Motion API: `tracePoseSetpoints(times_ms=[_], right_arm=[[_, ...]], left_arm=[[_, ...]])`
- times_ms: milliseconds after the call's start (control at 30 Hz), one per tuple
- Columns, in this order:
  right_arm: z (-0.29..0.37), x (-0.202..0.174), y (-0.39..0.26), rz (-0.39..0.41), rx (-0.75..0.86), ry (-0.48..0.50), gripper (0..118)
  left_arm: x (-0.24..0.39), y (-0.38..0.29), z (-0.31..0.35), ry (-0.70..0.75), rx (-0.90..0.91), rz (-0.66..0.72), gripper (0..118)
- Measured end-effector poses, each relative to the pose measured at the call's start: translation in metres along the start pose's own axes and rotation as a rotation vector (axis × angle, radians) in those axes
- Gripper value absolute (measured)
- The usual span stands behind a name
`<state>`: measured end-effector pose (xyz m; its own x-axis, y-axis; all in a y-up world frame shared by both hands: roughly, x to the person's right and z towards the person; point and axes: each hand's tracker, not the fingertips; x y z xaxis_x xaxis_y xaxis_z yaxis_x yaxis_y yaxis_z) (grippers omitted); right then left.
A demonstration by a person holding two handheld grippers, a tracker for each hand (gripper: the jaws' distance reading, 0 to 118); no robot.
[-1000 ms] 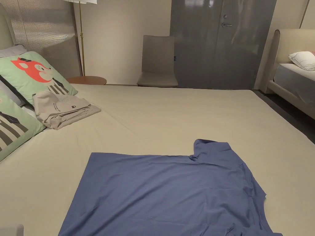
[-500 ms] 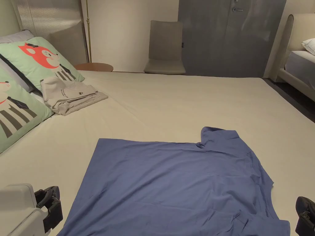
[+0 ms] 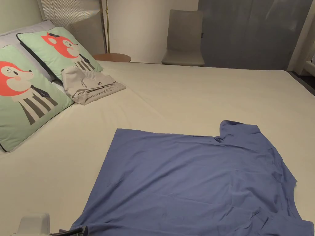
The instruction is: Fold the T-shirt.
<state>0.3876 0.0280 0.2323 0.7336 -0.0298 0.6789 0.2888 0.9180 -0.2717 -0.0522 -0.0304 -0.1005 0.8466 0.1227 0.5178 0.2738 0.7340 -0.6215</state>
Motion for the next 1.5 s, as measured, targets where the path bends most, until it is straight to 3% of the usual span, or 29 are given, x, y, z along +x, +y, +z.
tracePoseSetpoints(times_ms=[67,100,167,300,467,500,533,600,633,667,767,833,867,900,967,1000,1133,1300,1500], right_arm=[[0.0,0.001,-0.001,-0.001,-0.008,-0.001,1],[0.0,0.001,-0.002,0.004,-0.014,-0.003,1],[0.0,0.002,-0.004,0.008,-0.02,-0.004,1],[-0.001,0.005,-0.007,0.01,-0.035,-0.005,1],[-0.002,0.009,-0.012,0.014,-0.068,-0.005,1],[-0.006,0.013,-0.014,0.016,-0.114,0.018,6],[-0.009,0.016,-0.016,0.016,-0.165,0.042,23],[-0.014,0.021,-0.026,0.027,-0.237,0.04,82],[-0.016,0.022,-0.031,0.047,-0.285,0.04,95],[-0.019,0.024,-0.036,0.06,-0.327,0.043,98],[-0.022,0.026,-0.052,0.071,-0.381,0.058,94],[-0.025,0.028,-0.06,0.061,-0.394,0.053,64],[-0.024,0.029,-0.062,0.055,-0.397,0.057,39],[-0.022,0.028,-0.062,0.052,-0.392,0.059,39],[-0.019,0.028,-0.061,0.047,-0.366,0.072,21],[-0.016,0.027,-0.057,0.04,-0.337,0.094,7],[-0.008,0.025,-0.033,0.063,-0.258,0.123,5],[-0.031,0.029,0.023,-0.03,-0.144,0.124,5],[-0.109,0.028,0.073,-0.074,-0.141,0.098,4]], left_arm=[[-0.005,-0.005,-0.009,-0.01,-0.03,0.028,104],[-0.008,-0.008,-0.013,-0.008,-0.034,0.031,95],[-0.009,-0.01,-0.02,-0.004,-0.051,0.022,72],[-0.005,-0.01,-0.02,0.006,-0.046,-0.017,13],[0.003,-0.002,-0.012,-0.025,-0.002,-0.05,6],[0.003,0.0,-0.01,-0.027,0.001,-0.049,6],[0.006,0.001,-0.007,-0.029,0.007,-0.047,6],[0.006,0.004,-0.004,-0.038,0.017,-0.042,6],[0.007,0.005,-0.003,-0.039,0.019,-0.04,6],[0.009,0.005,-0.002,-0.04,0.023,-0.04,6],[0.01,0.006,-0.001,-0.046,0.026,-0.04,6],[0.012,0.005,0.0,-0.05,0.023,-0.04,6],[0.012,0.005,0.0,-0.049,0.021,-0.041,6],[0.012,0.005,0.0,-0.046,0.02,-0.041,6],[0.011,0.006,0.001,-0.044,0.019,-0.034,6],[0.011,0.007,0.003,-0.046,0.021,-0.026,6],[0.012,0.024,0.009,-0.054,0.049,0.005,6],[0.016,0.074,-0.001,-0.054,0.117,0.048,6],[0.018,0.146,-0.062,-0.059,0.103,0.118,6]])
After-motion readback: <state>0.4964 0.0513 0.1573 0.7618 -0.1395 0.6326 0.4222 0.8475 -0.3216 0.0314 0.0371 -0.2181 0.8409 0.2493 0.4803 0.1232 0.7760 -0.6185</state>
